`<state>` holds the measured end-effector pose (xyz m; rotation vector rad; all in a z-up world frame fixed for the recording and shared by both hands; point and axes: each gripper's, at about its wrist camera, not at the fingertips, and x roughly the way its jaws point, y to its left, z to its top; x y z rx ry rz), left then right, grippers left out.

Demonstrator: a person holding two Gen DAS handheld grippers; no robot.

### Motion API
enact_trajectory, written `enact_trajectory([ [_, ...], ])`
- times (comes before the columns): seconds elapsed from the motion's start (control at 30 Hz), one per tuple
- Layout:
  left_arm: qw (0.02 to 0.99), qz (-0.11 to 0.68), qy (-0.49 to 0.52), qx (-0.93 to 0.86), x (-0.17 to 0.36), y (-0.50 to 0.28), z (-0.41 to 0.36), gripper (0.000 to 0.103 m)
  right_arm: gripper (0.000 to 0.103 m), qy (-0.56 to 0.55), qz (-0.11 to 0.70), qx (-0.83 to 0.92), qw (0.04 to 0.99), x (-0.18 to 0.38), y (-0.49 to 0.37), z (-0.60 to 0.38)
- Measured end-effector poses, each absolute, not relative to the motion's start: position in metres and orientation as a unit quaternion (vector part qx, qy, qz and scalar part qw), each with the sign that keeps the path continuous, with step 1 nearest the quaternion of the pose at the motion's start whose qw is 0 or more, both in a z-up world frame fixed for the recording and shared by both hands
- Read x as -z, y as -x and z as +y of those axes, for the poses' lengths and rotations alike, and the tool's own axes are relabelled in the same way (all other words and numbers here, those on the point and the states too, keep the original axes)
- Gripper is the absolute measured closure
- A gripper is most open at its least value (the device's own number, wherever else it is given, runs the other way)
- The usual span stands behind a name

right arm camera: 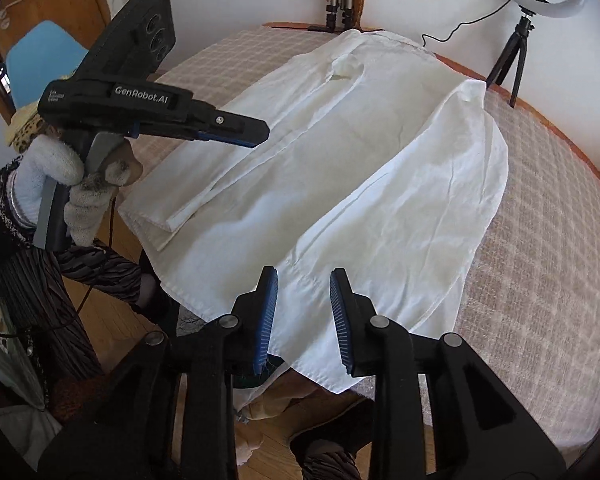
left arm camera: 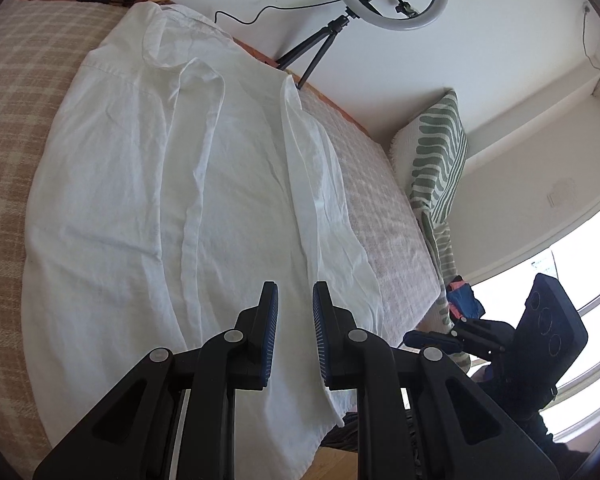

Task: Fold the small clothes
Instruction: 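Move the left tool toward the shirt hem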

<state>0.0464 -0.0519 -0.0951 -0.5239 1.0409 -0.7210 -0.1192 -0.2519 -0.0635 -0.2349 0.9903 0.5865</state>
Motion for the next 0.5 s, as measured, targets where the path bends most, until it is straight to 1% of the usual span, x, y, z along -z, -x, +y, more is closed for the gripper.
enact_trajectory([
  [0.03,0.776,0.477,0.237,0.338,0.093,-0.045,-0.06,0.087,0.065,0.085,0.466,-0.259,0.842,0.062,0.115,-0.269],
  [0.1,0.78,0.471,0.219,0.349,0.087,-0.04,-0.079,0.087,0.062,0.03,0.467,-0.223,0.855,0.063,0.103,-0.304],
  [0.2,0.784,0.462,0.176,0.376,0.078,-0.024,-0.113,0.086,0.062,-0.07,0.483,-0.189,0.852,0.078,0.092,-0.359],
  [0.27,0.786,0.456,0.142,0.393,0.075,-0.011,-0.136,0.074,0.062,-0.125,0.498,-0.183,0.838,0.091,0.09,-0.388],
  [0.33,0.791,0.448,0.1,0.405,0.073,0.003,-0.16,0.073,0.062,-0.161,0.504,-0.174,0.83,0.102,0.093,-0.409],
  [0.37,0.792,0.445,0.075,0.411,0.074,0.01,-0.173,0.069,0.062,-0.173,0.505,-0.164,0.83,0.106,0.094,-0.419],
  [0.4,0.792,0.445,0.05,0.414,0.075,0.017,-0.187,0.064,0.062,-0.182,0.504,-0.156,0.83,0.109,0.096,-0.427],
  [0.43,0.794,0.447,0.028,0.412,0.078,0.022,-0.2,0.05,0.062,-0.189,0.501,-0.15,0.831,0.109,0.098,-0.434],
  [0.47,0.794,0.447,0.013,0.411,0.081,0.028,-0.212,0.046,0.062,-0.195,0.496,-0.142,0.834,0.109,0.101,-0.442],
  [0.5,0.792,0.449,0.003,0.414,0.084,0.032,-0.224,0.046,0.061,-0.202,0.491,-0.133,0.837,0.108,0.103,-0.449],
])
